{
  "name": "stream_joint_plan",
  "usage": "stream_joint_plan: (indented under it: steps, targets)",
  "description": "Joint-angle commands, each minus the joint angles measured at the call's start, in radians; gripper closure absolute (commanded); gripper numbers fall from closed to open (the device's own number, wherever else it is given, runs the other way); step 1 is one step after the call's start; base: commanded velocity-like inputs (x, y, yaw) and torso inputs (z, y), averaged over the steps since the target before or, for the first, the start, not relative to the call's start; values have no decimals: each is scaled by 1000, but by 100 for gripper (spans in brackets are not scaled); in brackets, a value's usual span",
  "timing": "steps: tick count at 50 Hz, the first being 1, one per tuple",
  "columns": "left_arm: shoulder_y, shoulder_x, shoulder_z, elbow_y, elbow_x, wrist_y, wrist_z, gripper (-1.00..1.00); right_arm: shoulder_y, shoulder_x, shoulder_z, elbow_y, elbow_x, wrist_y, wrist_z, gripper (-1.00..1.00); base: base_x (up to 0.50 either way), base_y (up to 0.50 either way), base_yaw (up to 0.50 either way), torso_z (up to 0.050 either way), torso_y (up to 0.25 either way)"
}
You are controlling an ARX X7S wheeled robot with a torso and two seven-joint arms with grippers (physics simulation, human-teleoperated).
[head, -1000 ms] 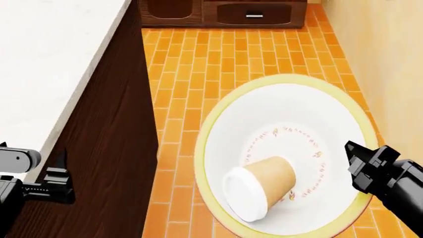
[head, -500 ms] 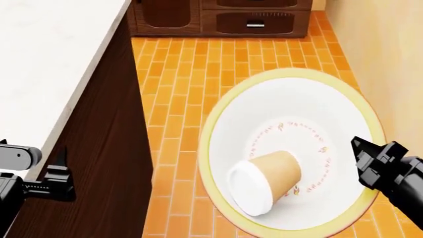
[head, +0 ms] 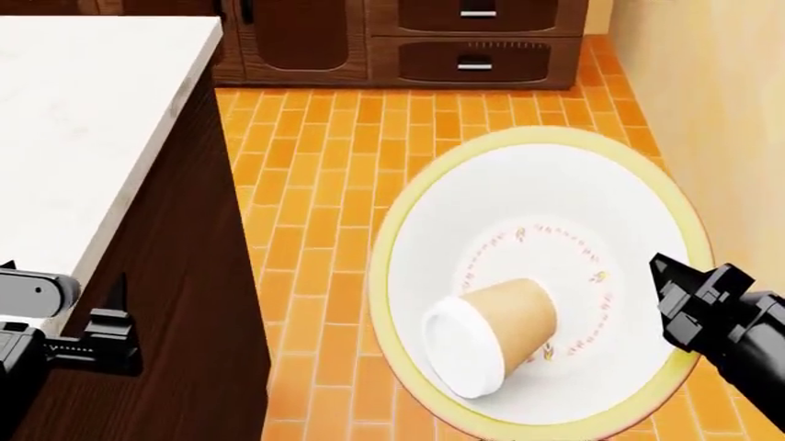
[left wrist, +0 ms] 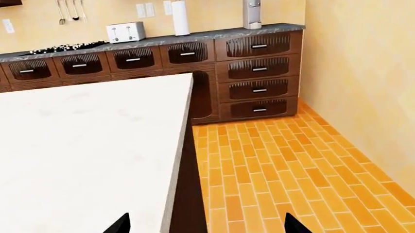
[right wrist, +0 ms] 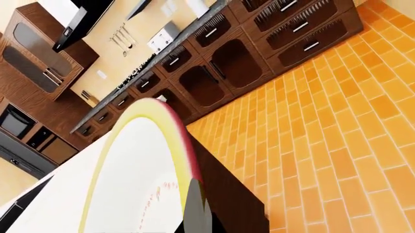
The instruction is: Place the cup inside the bowl on the dining table and move the bowl to any counter.
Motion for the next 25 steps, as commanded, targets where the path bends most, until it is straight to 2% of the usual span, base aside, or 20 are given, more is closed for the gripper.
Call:
stream_joint_plan:
  steps: [1, 25]
  targets:
    - [-1, -2, 1, 2, -3, 0, 1, -100, 9, -1, 13, -6, 12, -8, -14, 100, 500, -75, 0, 0, 0]
    - [-4, 0, 5, -2, -4, 2, -1, -100, 12, -5, 1, -3, 8, -3, -15, 100, 500, -209, 0, 0, 2]
